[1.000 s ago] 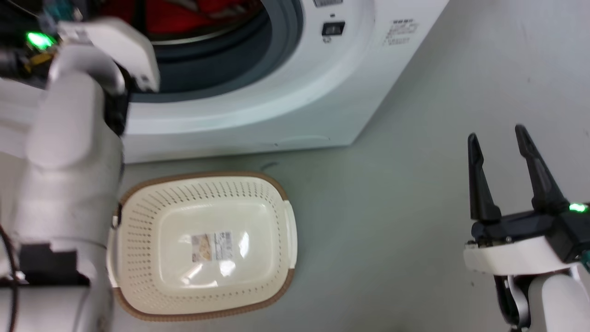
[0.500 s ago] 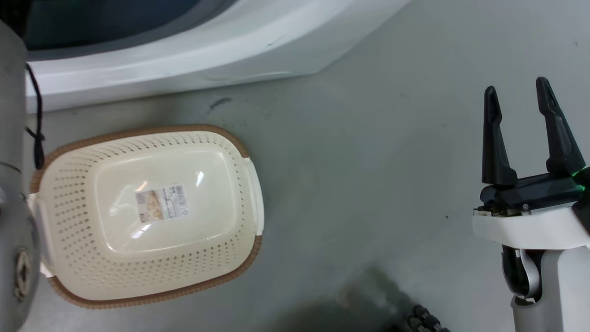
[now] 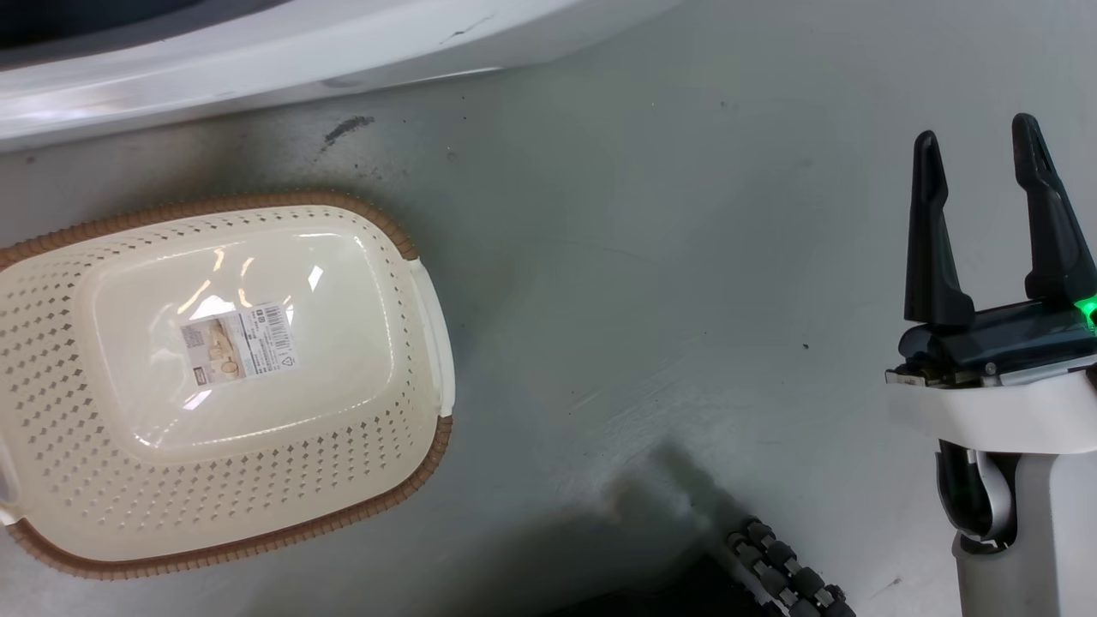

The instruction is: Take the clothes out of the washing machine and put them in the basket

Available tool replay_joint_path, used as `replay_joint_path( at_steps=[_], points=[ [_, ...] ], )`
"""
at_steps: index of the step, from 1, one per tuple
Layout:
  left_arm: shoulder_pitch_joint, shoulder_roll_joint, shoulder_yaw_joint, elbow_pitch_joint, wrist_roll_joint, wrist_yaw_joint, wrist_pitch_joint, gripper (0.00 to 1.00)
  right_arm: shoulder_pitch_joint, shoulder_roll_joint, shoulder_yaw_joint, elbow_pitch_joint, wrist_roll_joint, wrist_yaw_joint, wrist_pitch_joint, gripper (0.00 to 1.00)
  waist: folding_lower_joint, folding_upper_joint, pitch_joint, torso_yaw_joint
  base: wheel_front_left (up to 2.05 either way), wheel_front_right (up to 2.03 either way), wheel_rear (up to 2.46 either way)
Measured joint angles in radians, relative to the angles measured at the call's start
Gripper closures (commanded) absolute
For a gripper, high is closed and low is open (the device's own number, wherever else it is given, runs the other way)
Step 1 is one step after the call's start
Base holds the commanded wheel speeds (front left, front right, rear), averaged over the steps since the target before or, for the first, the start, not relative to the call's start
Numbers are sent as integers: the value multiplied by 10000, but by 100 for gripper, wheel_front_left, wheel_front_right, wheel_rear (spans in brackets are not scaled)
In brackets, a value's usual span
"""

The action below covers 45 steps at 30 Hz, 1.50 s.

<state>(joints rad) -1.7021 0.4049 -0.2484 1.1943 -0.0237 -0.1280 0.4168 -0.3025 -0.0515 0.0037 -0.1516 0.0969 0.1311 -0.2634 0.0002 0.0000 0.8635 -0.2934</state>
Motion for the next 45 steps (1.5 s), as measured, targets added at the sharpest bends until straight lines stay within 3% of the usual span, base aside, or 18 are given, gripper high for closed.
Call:
replay_joint_path(
  at_steps=[16,17,18,19,29,45],
  points=[
    [-376,276,-719,217,-1001,-8,441,0,-167,0,2,-10,222,0,0,0,-2,0,371,-120,0,0,0],
    [-378,276,-790,219,-1057,0,462,16,-167,0,4,-12,222,0,0,0,-2,0,368,-117,0,0,0],
    [-378,278,-869,217,-1127,0,462,83,-167,0,4,-12,222,0,0,0,-2,0,363,-113,0,0,0],
    [-375,280,-968,201,-1175,0,454,100,-167,0,4,-12,221,0,0,0,-2,0,353,-110,0,0,0],
    [152,437,-1476,-27,-1762,-10,-568,100,-168,2,-58,-25,-4,0,0,0,-1,0,19,-39,0,0,0],
    [2998,-265,-2092,-531,-3101,-12,-3578,100,412,4,-69,71,-901,0,0,0,-2,0,-1886,687,0,0,0]
  ],
)
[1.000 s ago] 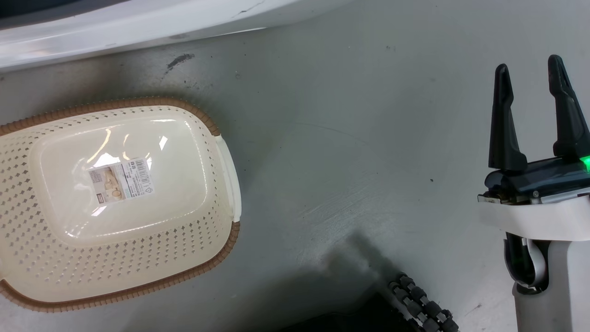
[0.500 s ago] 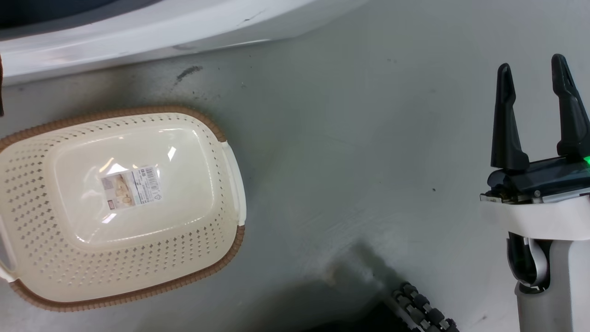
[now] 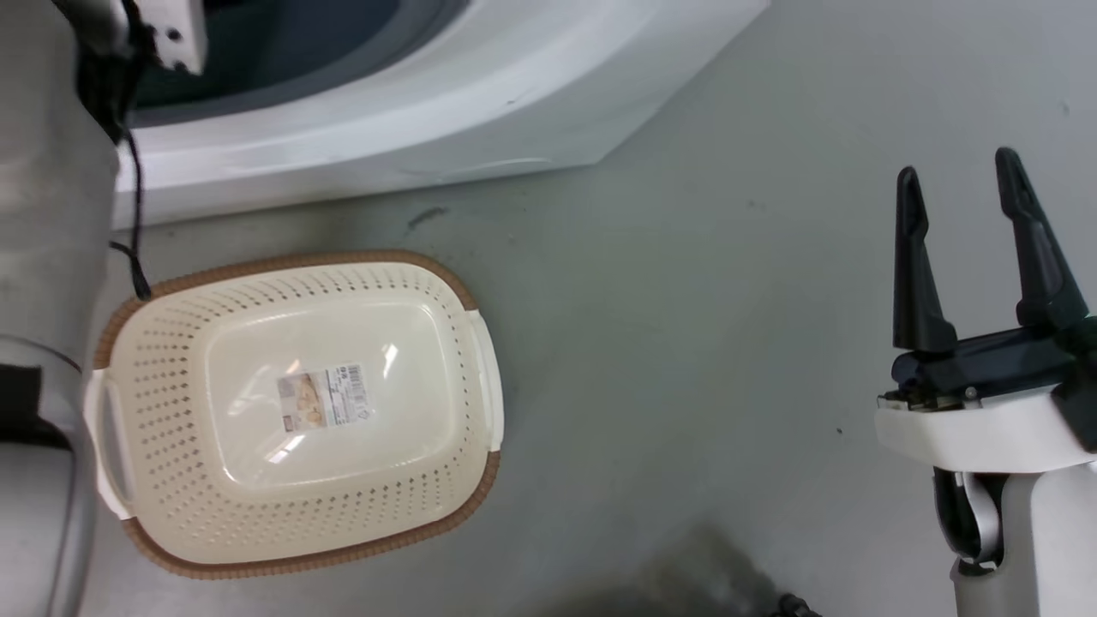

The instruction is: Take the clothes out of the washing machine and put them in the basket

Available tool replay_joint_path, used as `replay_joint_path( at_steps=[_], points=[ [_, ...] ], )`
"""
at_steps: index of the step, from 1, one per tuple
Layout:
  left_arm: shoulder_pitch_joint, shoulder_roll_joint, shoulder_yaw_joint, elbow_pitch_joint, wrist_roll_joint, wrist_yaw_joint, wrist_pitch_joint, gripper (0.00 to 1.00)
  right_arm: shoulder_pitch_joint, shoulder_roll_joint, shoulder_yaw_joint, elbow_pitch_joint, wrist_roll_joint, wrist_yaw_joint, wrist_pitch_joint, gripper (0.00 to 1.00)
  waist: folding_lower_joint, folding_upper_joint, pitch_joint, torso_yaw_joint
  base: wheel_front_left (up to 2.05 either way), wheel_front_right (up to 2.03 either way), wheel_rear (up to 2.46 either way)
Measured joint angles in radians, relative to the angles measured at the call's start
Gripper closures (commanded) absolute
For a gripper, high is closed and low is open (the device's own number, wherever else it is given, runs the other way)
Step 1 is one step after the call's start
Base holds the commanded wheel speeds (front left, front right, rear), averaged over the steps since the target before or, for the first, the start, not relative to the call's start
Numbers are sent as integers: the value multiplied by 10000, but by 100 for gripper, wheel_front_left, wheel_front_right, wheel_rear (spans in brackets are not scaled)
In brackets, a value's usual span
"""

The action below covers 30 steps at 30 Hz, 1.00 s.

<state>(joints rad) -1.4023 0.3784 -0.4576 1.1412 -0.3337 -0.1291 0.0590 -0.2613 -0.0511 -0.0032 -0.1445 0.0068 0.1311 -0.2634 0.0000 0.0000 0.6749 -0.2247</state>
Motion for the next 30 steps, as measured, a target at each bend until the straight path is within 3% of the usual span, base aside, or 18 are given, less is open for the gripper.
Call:
replay_joint_path(
  at_steps=[15,21,30],
  points=[
    [2853,-543,-408,-669,-805,4,-2535,100,1023,4,150,458,-355,0,0,0,-2,0,-2352,860,0,0,0],
    [3667,-629,-489,-1358,-832,81,-2959,100,1479,4,146,642,-416,0,0,0,-3,0,-3229,1223,0,0,0],
    [4748,-307,-531,-3041,-846,349,-3083,100,1954,4,127,924,-410,0,0,0,-2,1,-4306,1640,0,0,0]
  ],
)
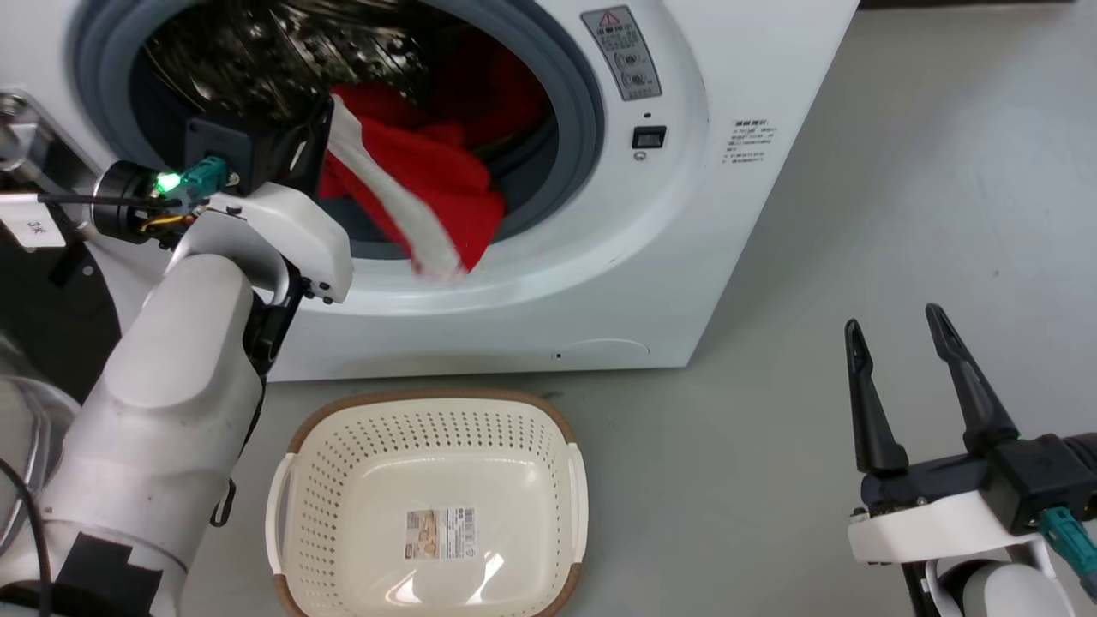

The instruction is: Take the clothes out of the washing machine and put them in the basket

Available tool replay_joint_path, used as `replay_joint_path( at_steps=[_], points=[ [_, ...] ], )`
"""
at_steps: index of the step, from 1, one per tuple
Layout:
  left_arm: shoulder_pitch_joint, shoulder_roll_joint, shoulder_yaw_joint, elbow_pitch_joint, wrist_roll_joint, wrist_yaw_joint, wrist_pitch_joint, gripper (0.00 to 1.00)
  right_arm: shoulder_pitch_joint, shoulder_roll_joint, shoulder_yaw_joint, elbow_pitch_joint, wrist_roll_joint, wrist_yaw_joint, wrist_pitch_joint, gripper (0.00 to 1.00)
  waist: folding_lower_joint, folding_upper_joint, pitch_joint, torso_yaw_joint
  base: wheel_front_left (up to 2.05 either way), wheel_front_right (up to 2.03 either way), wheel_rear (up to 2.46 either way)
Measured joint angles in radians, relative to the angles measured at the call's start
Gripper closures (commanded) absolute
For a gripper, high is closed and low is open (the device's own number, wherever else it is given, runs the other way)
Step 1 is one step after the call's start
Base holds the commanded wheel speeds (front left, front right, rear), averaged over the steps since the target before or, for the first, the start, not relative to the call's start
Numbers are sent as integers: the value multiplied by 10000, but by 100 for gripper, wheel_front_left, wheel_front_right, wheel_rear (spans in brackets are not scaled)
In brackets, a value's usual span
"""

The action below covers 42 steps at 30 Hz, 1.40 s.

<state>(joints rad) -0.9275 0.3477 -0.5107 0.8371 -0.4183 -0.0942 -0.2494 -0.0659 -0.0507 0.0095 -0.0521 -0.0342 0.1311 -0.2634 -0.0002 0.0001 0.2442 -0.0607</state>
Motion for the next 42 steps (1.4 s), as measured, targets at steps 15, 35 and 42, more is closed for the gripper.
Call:
replay_joint_path(
  at_steps=[15,35,42],
  points=[
    [1846,1076,-115,-4909,-27,955,1417,100,710,0,-21,240,-4,0,0,0,0,0,-1308,268,0,0,0],
    [3939,2228,-113,-9722,-102,2096,2924,100,1040,-2,75,351,-8,0,0,0,1,0,-1740,422,0,0,0],
    [4942,2299,-364,-9760,-353,2205,2968,100,996,-2,13,311,-33,0,0,0,2,0,-1402,433,0,0,0]
  ],
)
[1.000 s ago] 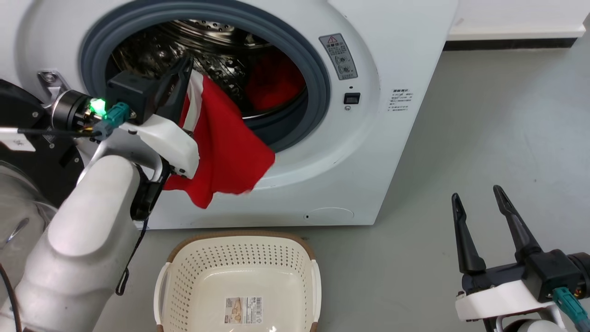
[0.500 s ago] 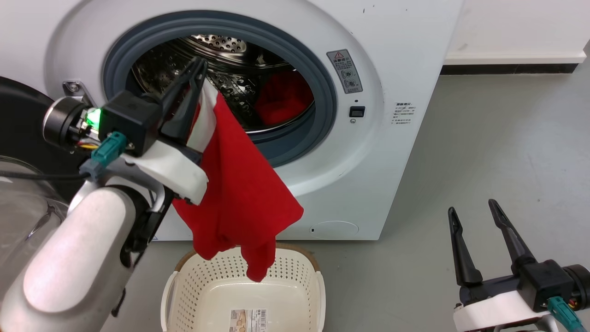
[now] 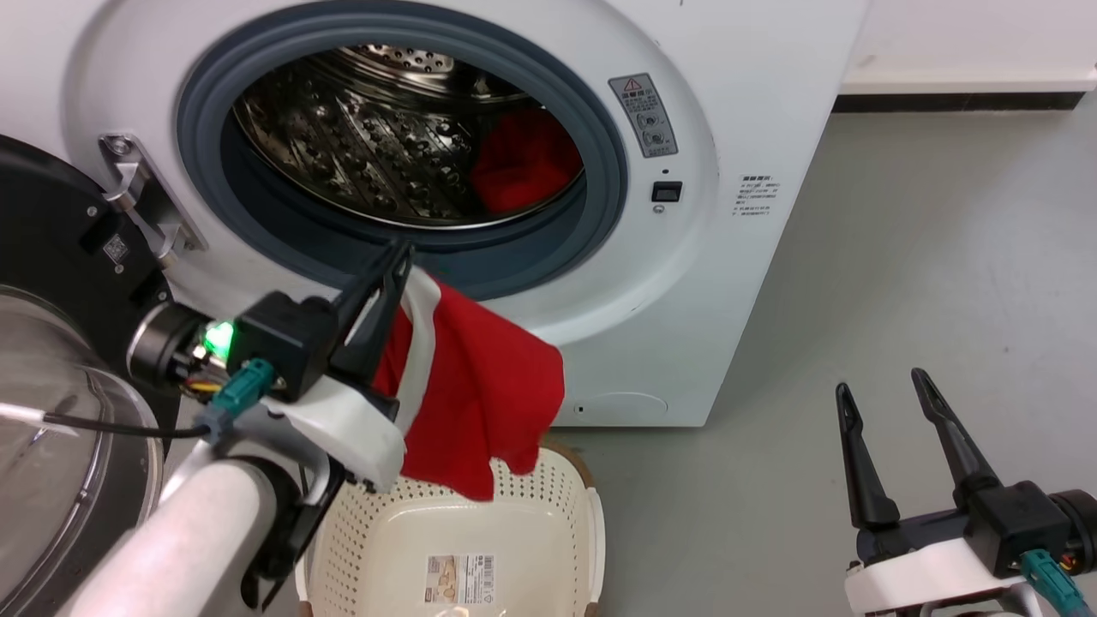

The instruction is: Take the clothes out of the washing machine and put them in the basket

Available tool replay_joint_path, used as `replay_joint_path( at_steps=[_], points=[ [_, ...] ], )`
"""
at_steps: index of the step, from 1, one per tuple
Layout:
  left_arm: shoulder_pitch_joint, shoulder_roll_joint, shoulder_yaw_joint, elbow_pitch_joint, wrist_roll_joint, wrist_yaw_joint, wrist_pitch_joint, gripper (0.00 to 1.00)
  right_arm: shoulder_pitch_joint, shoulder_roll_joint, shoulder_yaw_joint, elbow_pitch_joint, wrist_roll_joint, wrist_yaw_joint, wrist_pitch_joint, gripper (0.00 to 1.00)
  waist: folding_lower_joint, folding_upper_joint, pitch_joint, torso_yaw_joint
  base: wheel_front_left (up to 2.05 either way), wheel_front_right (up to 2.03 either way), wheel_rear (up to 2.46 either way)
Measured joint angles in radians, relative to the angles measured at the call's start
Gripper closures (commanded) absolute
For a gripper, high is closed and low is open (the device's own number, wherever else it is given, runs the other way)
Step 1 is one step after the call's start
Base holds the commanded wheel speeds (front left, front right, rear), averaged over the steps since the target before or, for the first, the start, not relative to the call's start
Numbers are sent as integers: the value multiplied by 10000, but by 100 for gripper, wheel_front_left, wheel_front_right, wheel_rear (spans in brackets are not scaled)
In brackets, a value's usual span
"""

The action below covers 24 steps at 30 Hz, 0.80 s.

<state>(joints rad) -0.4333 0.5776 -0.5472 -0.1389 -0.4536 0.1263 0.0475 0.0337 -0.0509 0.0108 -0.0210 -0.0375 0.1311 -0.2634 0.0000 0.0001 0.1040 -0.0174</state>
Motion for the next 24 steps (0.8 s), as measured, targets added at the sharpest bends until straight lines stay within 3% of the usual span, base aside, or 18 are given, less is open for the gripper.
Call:
replay_joint_path(
  at_steps=[9,16,24],
  points=[
    [916,-384,-443,1124,-420,-136,-491,100,-578,0,-79,-167,-77,0,0,0,0,0,965,-19,0,0,0],
    [945,-1085,-882,2880,-662,-677,-989,100,-1222,2,-151,-374,-163,0,0,0,1,0,2185,-56,0,0,0],
    [-158,-1779,-982,5526,-857,-1417,-1519,100,-2189,2,-121,-667,-165,2,0,0,2,0,3920,-181,0,0,0]
  ],
)
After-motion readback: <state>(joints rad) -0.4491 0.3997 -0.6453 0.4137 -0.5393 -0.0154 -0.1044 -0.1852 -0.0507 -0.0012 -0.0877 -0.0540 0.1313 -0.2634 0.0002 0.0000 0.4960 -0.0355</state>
